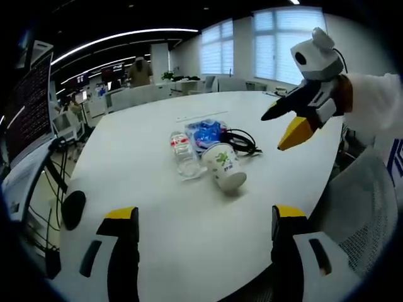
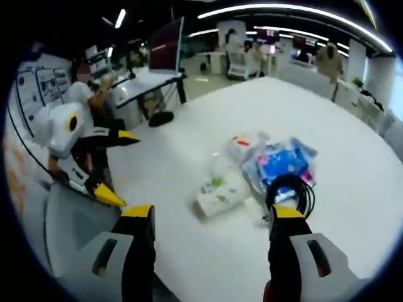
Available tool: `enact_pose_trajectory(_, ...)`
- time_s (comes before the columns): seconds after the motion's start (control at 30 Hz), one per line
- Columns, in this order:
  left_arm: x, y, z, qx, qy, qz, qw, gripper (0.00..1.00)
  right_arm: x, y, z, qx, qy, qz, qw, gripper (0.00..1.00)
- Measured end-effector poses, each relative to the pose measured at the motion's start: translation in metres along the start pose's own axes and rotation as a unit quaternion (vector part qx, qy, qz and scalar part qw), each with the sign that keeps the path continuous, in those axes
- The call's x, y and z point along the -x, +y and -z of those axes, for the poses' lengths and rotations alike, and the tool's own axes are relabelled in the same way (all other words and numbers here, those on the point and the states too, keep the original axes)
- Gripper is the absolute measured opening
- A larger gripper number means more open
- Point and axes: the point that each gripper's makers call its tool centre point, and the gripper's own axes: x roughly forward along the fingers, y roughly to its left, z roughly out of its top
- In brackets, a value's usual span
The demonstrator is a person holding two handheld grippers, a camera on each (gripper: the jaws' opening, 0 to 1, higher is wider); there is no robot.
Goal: Arrange the tabletop items into an orderly group along one side of the table until the central work area is clear of visible clutter.
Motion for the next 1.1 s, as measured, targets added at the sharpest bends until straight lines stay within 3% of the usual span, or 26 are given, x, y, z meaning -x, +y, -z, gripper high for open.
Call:
enact_pose_trajectory(0.17, 0.000, -0.001, 0.001, -0.001, 0.002, 0.002, 1.0000, 0.89, -0.014, 0.007, -0.002, 0.039, 0.021, -0.026, 0.9987, 0.72)
enact_pose_trajectory(0.43, -0.001, -0.001, 0.002, -0.002, 0.006, 0.001, 1.0000, 0.88, -0.032, -0.001, -0.008, 0.086, 0.058, -0.049, 0.9934, 0.73)
enact_pose_trajectory(0.67, -0.001, -0.001, 0.003, -0.002, 0.008, 0.000, 1.0000, 0.87, -0.050, -0.008, -0.012, 0.110, 0.087, -0.071, 0.9876, 0.73)
enact_pose_trajectory(1.0, -0.001, 0.000, 0.003, 0.000, 0.009, -0.001, 1.0000, 0.86, -0.079, -0.009, -0.005, 0.128, 0.132, -0.092, 0.9786, 0.71)
enact_pose_trajectory(1.1, -0.001, 0.000, 0.003, 0.001, 0.009, -0.001, 1.0000, 0.86, -0.089, -0.010, 0.002, 0.135, 0.150, -0.083, 0.9759, 0.72)
